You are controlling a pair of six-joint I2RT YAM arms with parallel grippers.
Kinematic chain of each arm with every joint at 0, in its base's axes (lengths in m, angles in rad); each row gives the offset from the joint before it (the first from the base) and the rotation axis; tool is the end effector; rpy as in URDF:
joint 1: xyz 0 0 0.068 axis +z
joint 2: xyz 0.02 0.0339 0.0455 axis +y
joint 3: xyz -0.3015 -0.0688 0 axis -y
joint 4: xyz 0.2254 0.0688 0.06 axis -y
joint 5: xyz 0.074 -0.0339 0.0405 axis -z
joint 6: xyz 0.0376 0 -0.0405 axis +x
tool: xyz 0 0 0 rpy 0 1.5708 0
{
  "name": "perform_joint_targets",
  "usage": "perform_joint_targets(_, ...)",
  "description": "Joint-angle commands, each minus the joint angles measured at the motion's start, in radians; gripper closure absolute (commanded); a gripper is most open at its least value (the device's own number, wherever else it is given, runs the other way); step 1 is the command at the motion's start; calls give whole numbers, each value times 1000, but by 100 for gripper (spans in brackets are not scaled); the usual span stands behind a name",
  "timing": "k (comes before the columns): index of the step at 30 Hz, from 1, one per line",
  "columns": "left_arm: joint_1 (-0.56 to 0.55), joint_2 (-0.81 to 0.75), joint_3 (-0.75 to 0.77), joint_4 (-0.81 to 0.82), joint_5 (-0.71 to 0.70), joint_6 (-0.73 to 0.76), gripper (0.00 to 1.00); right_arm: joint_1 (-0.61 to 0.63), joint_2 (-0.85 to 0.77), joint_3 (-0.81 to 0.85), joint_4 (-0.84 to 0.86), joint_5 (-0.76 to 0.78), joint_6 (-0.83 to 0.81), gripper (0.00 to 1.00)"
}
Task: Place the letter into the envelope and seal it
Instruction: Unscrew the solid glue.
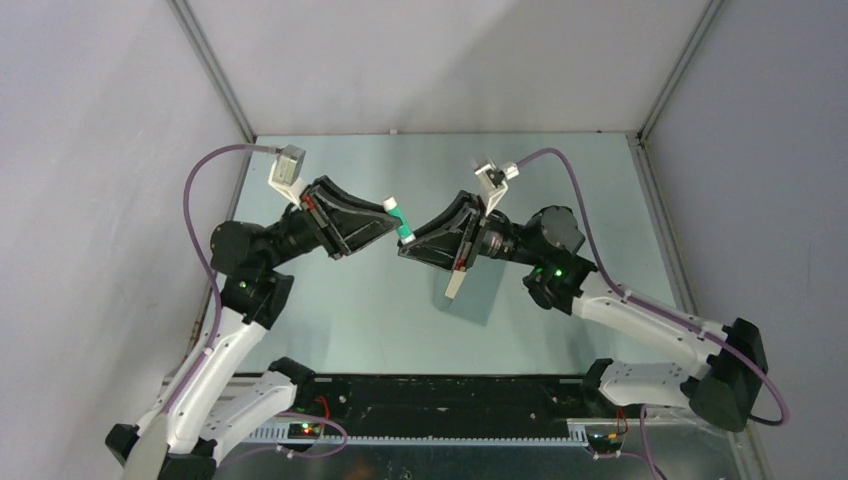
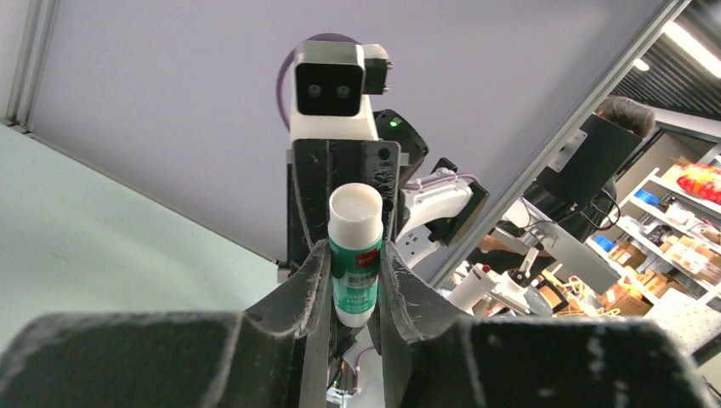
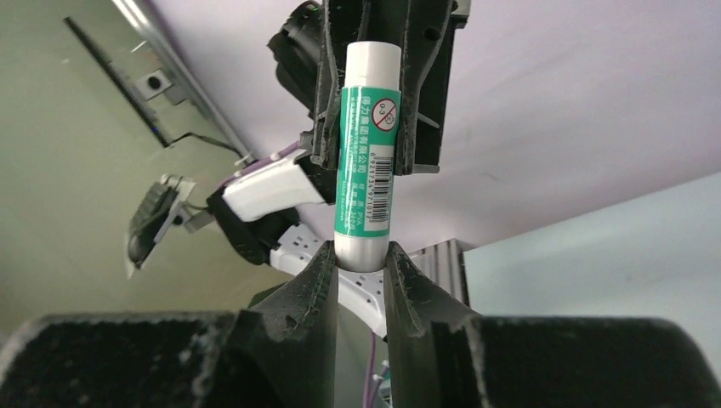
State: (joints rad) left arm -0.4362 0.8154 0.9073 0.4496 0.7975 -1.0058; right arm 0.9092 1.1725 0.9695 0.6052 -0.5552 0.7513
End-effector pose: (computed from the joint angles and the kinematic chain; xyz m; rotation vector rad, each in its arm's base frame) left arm 0.0957 -0.0743 0.4651 0.4812 1.2958 -1.6448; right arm 0.1278 0.1964 0.4462 -0.6731 1.2747 1.7320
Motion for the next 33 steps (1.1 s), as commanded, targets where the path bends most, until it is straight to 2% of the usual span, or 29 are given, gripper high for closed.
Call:
perform_joint_targets(1, 5, -5, -4, 73, 44, -39, 100, -38, 88, 6, 277, -194, 205, 91)
perform_joint_targets(10, 5, -4, -16, 118, 49, -72, 100, -65, 251, 5, 542, -283, 435, 90)
perform_joint_targets(15, 5, -2, -20, 140, 58, -88, 100, -95, 363, 7, 783, -289, 623, 91)
perform_joint_targets(18, 5, -5, -23, 140, 58, -88, 100, -100, 377, 5, 799, -292, 639, 90)
perform_joint_targets(19, 6, -5, -23, 139, 57, -87, 100, -99, 364, 4, 780, -294, 613, 88)
perform_joint_targets(21, 7, -7, -21, 125, 54, -77, 100, -96, 322, -8, 679, -279, 528, 70)
perform_joint_targets(22, 8, -7, -20, 115, 50, -71, 100, -94, 281, -14, 577, -269, 492, 57)
perform_joint_targets(24, 10, -10, -17, 101, 42, -64, 100, -87, 201, -34, 384, -214, 361, 45)
perform_joint_targets(28, 18, -19, -3, 42, 18, -32, 100, -28, 44, -46, 0, -27, 79, 34)
perform_joint_targets(33, 22, -25, 11, 1, -4, -8, 100, 131, -79, -4, -315, 387, -253, 31)
